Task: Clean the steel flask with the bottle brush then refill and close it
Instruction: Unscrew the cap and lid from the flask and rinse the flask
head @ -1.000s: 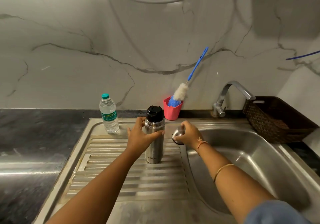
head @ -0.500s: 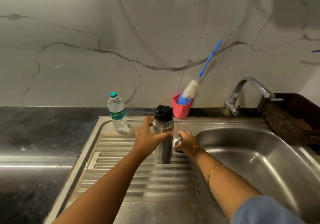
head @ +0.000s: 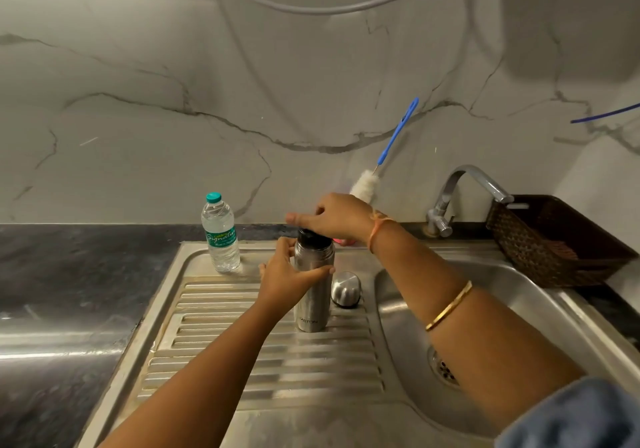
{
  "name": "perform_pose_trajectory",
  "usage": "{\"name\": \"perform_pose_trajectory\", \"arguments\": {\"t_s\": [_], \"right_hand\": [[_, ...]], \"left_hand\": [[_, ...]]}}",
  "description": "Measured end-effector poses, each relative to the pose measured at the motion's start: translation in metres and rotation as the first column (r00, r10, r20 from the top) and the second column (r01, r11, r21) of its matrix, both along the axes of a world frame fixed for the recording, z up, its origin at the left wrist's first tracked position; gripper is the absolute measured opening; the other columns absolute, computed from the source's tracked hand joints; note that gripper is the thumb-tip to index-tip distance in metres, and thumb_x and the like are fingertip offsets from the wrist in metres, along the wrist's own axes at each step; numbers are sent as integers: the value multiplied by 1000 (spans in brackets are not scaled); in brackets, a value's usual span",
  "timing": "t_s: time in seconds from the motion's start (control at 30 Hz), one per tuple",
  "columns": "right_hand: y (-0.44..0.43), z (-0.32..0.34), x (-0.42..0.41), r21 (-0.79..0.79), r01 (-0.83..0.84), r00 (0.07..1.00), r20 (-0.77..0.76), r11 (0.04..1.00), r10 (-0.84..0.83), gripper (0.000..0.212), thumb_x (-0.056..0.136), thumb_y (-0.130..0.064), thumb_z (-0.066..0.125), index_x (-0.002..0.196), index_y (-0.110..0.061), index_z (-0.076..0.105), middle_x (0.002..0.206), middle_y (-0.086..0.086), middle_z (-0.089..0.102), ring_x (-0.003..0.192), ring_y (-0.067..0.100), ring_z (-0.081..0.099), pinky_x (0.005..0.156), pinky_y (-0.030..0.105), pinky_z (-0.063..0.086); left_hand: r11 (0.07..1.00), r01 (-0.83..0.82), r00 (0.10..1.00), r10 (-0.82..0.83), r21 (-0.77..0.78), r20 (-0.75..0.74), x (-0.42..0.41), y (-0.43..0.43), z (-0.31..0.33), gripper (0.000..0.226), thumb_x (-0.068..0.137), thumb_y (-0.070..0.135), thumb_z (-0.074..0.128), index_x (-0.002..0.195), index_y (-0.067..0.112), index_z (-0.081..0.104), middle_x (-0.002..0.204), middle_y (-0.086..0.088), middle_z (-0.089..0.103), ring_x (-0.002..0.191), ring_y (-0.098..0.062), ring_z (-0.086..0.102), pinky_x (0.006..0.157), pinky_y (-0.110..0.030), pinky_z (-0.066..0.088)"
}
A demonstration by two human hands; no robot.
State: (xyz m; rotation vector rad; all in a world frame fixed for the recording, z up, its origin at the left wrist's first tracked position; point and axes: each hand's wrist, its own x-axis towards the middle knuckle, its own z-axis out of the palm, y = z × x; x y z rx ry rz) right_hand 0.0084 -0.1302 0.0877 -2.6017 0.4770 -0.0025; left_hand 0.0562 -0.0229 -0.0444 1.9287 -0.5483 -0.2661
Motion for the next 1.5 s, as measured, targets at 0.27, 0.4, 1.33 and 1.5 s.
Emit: {"name": "perform_pose_trajectory", "arguments": {"t_s": [0.27,0.4,1.33,1.5], "right_hand": [[14,-12,7,-500,-119,993,-38,858,115,36,88,-47,53,80,-12,59,65,1,52,65,18,51,47,22,28],[12,-9,9,-506,-198,980,-107,840,166,40,89,-47,52,92,-10,66,80,6,63,69,19,53,48,23,31],[22,23,7,-427,-73,973,-229,901,-30,59,81,-65,53,102,-10,54,88,5,60,76,19,58,57,26,40],[23,23,6,-437,-232,950,-294,869,105,38,85,-37,64,115,-13,57,103,6,62,92,21,56,65,25,43]], "left_hand": [[997,22,997,-27,75,76,8,1,8,68,40,72,68,92,38,41,97,12,60,97,-17,59,93,-50,46],[997,31,995,-38,73,91,11,2,9,64,41,70,69,85,35,39,88,10,60,89,-18,59,88,-51,48],[993,97,995,-98,61,16,10,8,10,92,43,69,75,122,41,36,115,8,57,114,-20,53,101,-51,40],[992,77,997,-80,99,24,8,9,13,68,56,56,82,105,37,38,95,20,52,106,-20,55,100,-52,40]]}}
